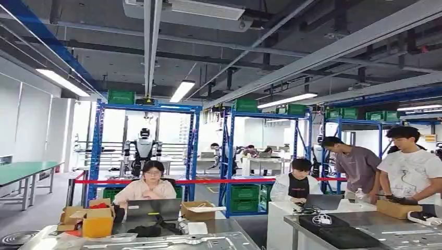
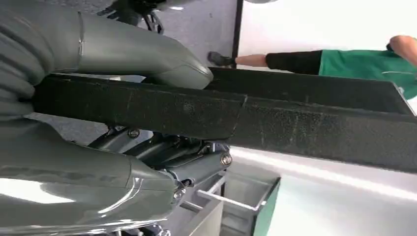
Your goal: Take the parts from the cabinet and place them on the table.
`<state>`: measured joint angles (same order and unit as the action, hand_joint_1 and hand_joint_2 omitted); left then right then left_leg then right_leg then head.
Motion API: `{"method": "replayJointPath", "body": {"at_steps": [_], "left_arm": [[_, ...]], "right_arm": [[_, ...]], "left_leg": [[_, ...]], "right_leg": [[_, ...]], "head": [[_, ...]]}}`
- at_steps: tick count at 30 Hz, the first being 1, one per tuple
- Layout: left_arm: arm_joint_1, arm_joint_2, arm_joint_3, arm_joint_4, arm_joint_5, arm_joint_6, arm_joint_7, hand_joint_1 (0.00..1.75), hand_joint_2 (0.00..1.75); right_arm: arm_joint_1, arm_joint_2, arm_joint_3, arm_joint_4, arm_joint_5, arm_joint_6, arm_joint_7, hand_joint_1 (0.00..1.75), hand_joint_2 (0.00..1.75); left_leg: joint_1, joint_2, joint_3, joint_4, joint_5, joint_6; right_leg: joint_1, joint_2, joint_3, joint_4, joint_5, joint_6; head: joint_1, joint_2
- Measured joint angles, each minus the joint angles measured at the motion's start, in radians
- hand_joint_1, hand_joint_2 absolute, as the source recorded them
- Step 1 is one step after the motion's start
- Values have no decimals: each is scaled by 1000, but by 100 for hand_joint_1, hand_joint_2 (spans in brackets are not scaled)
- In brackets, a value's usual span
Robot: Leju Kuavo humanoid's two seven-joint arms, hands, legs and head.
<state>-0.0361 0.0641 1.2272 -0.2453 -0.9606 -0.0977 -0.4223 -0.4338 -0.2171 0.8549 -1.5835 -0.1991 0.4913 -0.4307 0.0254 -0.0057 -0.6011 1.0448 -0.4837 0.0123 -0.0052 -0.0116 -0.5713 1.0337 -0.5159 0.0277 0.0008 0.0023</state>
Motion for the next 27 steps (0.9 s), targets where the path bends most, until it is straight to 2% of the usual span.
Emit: {"method": "replayJointPath", "body": {"at_steps": [1,3,4,5,6,8,9,10,11,13,14,15,16,18,19,20,21,22,23,24,25,26,27], "left_arm": [[-1,0,3,0,0,0,0,0,175],[-1,1,5,0,0,0,0,0,175],[-1,1,6,0,0,0,0,0,175],[0,1,7,0,0,0,0,0,175],[0,0,7,0,0,0,0,0,175],[-3,0,7,0,0,-1,0,0,175],[-3,0,7,0,0,-1,0,0,175],[-4,-5,8,0,0,-2,0,0,175],[-6,-5,8,0,0,-3,0,0,175],[-3,-5,10,0,0,-3,0,0,175],[-3,-5,10,0,0,-3,0,0,175],[-4,-5,10,0,-1,-4,0,0,175],[-4,-5,11,0,-1,-4,0,0,175],[-5,-2,12,0,-1,-3,0,0,175],[-3,-2,13,0,-1,-2,0,0,175],[0,-2,13,0,-2,-2,0,0,175],[2,-2,13,0,-3,-2,0,0,175],[3,-2,13,0,-4,-3,0,0,175],[2,-2,14,0,-4,-2,0,0,175],[2,-1,14,0,-4,-2,0,0,175],[0,-3,14,0,-4,-2,0,0,175],[-3,-2,14,0,-5,-2,-1,0,175],[-3,-2,15,0,-6,-1,-1,0,175]], "right_arm": [[0,0,0,0,0,0,-1,175,175],[2,0,0,0,0,0,-1,175,175],[5,0,0,1,0,0,-1,175,175],[7,0,0,2,0,0,-1,175,175],[8,0,0,2,0,0,-1,175,175],[6,0,-1,2,0,0,-1,175,175],[3,0,-2,1,0,0,-1,175,175],[0,0,-2,1,-1,0,-2,175,175],[-3,0,-3,0,-1,0,-2,175,175],[-1,0,-3,0,-1,0,-2,175,175],[-1,1,-4,0,-1,0,-2,175,175],[-2,4,-4,-2,-1,1,-2,175,175],[-4,6,-4,-2,-1,1,-2,175,175],[-4,11,-4,-2,-2,1,-2,175,175],[-1,11,-3,-2,-2,1,-2,175,175],[3,11,-3,-1,-2,1,-2,175,175],[4,11,-3,-1,-2,1,-2,175,175],[4,11,-3,-1,-2,1,-2,175,175],[3,13,-3,-1,-2,1,-2,175,175],[2,14,-3,-1,-2,1,-2,175,175],[2,14,-3,-1,-2,1,-2,175,175],[2,14,-3,-2,-2,1,-2,175,175],[2,14,-4,-2,-2,0,-3,175,175]], "left_leg": [[-2,0,0,0,-2,6],[-8,0,1,0,-5,12],[-12,-1,2,0,-6,14],[-15,-2,5,0,-8,17],[-19,-4,9,0,-10,19],[-21,-8,22,0,-17,21],[-19,-10,25,-2,-21,19],[-22,-10,24,-2,-24,16],[-18,-11,20,-2,-24,13],[-14,-11,23,-11,-23,5],[-17,-11,29,-15,-26,-1],[-16,-9,29,-4,-32,-2],[-16,-8,12,31,-49,-6],[-11,-8,-71,179,-108,-17],[-8,-7,-115,249,-126,-22],[-5,-7,-139,280,-122,-26],[0,-5,-141,263,-94,-32],[5,-4,-121,207,-47,-39],[12,-2,-84,117,12,-46],[18,3,-51,38,53,-53],[8,4,-38,31,28,-58],[9,4,-30,14,16,-34],[7,3,-32,14,15,-26]], "right_leg": [[1,1,-27,58,-33,1],[0,1,-110,222,-98,0],[1,1,-144,283,-112,-2],[1,2,-160,302,-104,-5],[4,3,-152,272,-72,-11],[17,9,-87,114,25,-28],[27,15,-52,30,65,-40],[30,17,-42,17,52,-50],[33,16,-36,-7,49,-51],[36,16,-35,-11,43,-53],[30,16,-24,-29,46,-54],[23,12,-11,-43,50,-51],[22,11,-4,-48,48,-55],[21,8,8,-48,38,-57],[20,8,13,-47,32,-56],[18,8,21,-47,26,-53],[15,8,30,-47,19,-49],[11,8,42,-46,10,-44],[6,8,55,-43,-2,-37],[3,8,66,-37,-15,-28],[7,9,68,-31,-26,-16],[7,10,66,-25,-33,-10],[6,9,69,-28,-35,-7]], "head": [[0,0],[0,0],[0,0],[0,0],[0,0],[0,0],[0,0],[0,0],[0,0],[0,0],[0,0],[0,0],[0,0],[0,0],[0,0],[0,0],[0,0],[0,0],[0,0],[0,0],[0,0],[-2,0],[-1,0]]}}
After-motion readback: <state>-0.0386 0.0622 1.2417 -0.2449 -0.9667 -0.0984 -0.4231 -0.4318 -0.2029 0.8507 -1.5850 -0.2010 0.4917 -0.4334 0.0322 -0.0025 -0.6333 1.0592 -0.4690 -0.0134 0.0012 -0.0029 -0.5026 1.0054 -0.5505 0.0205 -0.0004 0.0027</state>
